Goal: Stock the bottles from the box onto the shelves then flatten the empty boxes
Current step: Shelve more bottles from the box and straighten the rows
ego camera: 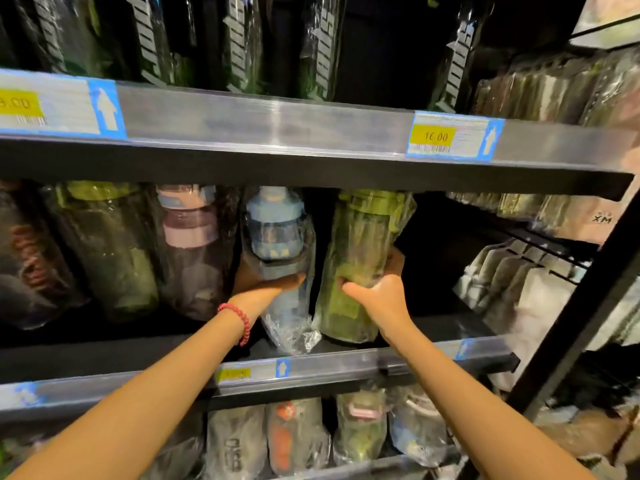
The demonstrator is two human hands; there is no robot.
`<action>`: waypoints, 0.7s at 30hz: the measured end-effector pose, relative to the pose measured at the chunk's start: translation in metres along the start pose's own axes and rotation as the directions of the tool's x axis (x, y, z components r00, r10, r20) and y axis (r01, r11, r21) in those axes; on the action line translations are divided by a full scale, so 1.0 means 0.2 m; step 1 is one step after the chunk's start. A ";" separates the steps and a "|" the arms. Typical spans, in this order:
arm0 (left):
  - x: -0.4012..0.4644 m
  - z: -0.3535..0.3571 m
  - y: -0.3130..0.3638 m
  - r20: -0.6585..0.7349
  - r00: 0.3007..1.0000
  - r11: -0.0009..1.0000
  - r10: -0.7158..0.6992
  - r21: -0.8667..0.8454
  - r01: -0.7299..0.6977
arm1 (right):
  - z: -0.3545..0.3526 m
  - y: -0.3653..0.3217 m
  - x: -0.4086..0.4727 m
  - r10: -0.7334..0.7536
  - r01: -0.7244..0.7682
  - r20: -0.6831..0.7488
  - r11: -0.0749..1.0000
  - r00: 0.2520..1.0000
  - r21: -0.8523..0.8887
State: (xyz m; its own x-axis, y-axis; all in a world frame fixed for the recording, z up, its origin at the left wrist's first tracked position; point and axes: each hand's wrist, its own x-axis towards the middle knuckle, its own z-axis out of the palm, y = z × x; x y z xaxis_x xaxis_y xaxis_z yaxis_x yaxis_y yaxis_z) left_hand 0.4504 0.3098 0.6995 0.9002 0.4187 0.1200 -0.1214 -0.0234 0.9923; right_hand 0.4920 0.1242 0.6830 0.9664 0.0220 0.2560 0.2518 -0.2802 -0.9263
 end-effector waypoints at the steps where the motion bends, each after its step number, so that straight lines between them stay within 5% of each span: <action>1: -0.01 -0.02 -0.01 0.028 0.999 0.999 -0.047 0.014 0.046 | 0.00 0.01 0.02 -0.005 0.006 0.024 0.998 1.000 -0.063; 4: -0.02 -0.01 0.00 0.167 0.977 0.991 -0.134 0.012 0.134 | 0.01 0.04 0.04 -0.033 0.045 0.067 0.982 0.997 -0.183; 8: -0.05 -0.02 -0.01 0.306 0.931 0.973 -0.198 -0.057 0.226 | 0.00 0.08 0.04 -0.049 0.062 0.112 0.991 0.993 -0.120; 12: -0.09 -0.07 -0.05 0.180 0.963 0.899 -0.199 0.425 0.106 | -0.06 0.08 0.01 -0.083 0.117 0.192 0.978 0.978 -0.171; 16: -0.10 -0.10 -0.09 0.288 0.942 0.839 -0.175 0.544 -0.011 | -0.06 0.13 0.00 -0.012 0.084 0.259 0.959 0.966 -0.270; 21: -0.07 -0.08 -0.09 0.185 0.953 0.766 -0.239 0.640 0.068 | -0.02 0.11 -0.01 0.102 -0.011 0.266 0.947 0.958 -0.322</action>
State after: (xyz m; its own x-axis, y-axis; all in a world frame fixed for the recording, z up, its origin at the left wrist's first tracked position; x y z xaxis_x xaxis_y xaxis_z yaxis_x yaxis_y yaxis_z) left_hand 0.4331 0.3195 0.6795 0.9645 0.2366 -0.1171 0.2355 -0.5704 0.7869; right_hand 0.4961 0.1131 0.6627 0.9656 0.2482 0.0771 0.2108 -0.5742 -0.7911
